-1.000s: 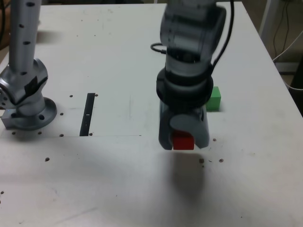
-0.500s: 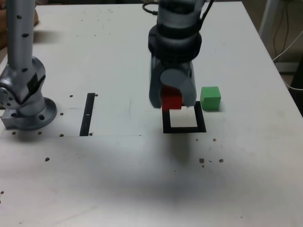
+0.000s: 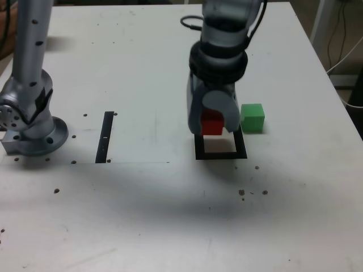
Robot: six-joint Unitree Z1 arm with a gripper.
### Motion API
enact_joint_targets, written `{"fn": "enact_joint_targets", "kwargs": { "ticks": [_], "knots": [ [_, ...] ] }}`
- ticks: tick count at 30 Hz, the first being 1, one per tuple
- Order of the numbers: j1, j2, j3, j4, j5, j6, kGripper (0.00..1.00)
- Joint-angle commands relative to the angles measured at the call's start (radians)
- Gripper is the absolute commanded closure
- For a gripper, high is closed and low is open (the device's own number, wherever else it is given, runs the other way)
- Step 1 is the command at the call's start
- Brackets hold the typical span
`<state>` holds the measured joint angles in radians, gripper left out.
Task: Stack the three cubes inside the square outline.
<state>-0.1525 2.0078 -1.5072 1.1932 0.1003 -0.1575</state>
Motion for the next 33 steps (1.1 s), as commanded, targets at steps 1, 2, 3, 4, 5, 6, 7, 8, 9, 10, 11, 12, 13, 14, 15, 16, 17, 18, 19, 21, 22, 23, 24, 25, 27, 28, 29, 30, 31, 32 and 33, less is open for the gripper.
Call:
{"fn": "enact_joint_targets", "kwargs": {
  "ticks": [1, 2, 3, 4, 5, 6, 7, 8, 9, 10, 11, 12, 13, 14, 15, 16, 17, 18, 19, 21, 22, 23, 24, 25, 27, 28, 29, 30, 31, 32, 33],
  "knots": [
    [0.009, 0.014, 0.009, -0.015, -0.003, 0.006, 0.78],
    [0.012, 0.019, 0.012, -0.020, -0.004, 0.008, 0.78],
    [0.014, 0.023, 0.013, -0.024, -0.005, 0.010, 0.78],
    [0.016, 0.027, 0.013, -0.027, -0.005, 0.011, 0.77],
    [0.017, 0.032, 0.013, -0.031, -0.006, 0.012, 0.77],
    [0.018, 0.037, 0.013, -0.034, -0.007, 0.013, 0.77],
    [0.019, 0.042, 0.013, -0.038, -0.008, 0.013, 0.77],
    [0.021, 0.047, 0.014, -0.043, -0.010, 0.013, 0.77],
    [0.022, 0.052, 0.016, -0.048, -0.012, 0.014, 0.77],
    [0.024, 0.056, 0.018, -0.053, -0.015, 0.016, 0.77],
    [0.027, 0.060, 0.020, -0.058, -0.018, 0.019, 0.77],
    [0.028, 0.063, 0.021, -0.063, -0.021, 0.022, 0.77],
    [0.030, 0.066, 0.023, -0.067, -0.023, 0.024, 0.77],
    [0.031, 0.068, 0.024, -0.071, -0.025, 0.027, 0.77],
    [0.032, 0.069, 0.025, -0.074, -0.027, 0.029, 0.76],
    [0.033, 0.070, 0.025, -0.077, -0.028, 0.030, 0.76],
    [0.033, 0.070, 0.026, -0.079, -0.028, 0.031, 0.74],
    [0.033, 0.071, 0.026, -0.079, -0.027, 0.032, 0.73],
    [0.033, 0.071, 0.025, -0.080, -0.027, 0.033, 0.71],
    [0.033, 0.069, 0.024, -0.079, -0.027, 0.035, 0.66],
    [0.033, 0.068, 0.024, -0.077, -0.028, 0.036, 0.62],
    [0.033, 0.067, 0.023, -0.076, -0.028, 0.037, 0.58],
    [0.033, 0.065, 0.022, -0.074, -0.028, 0.039, 0.53],
    [0.033, 0.063, 0.021, -0.072, -0.029, 0.040, 0.49],
    [0.033, 0.059, 0.021, -0.069, -0.029, 0.042, 0.40],
    [0.033, 0.057, 0.021, -0.069, -0.029, 0.043, 0.36],
    [0.033, 0.055, 0.021, -0.068, -0.029, 0.044, 0.33],
    [0.033, 0.053, 0.022, -0.068, -0.029, 0.045, 0.30],
    [0.033, 0.052, 0.023, -0.067, -0.029, 0.045, 0.27],
    [0.034, 0.051, 0.024, -0.067, -0.029, 0.045, 0.25],
    [0.034, 0.050, 0.026, -0.066, -0.030, 0.045, 0.24]
  ]
}}
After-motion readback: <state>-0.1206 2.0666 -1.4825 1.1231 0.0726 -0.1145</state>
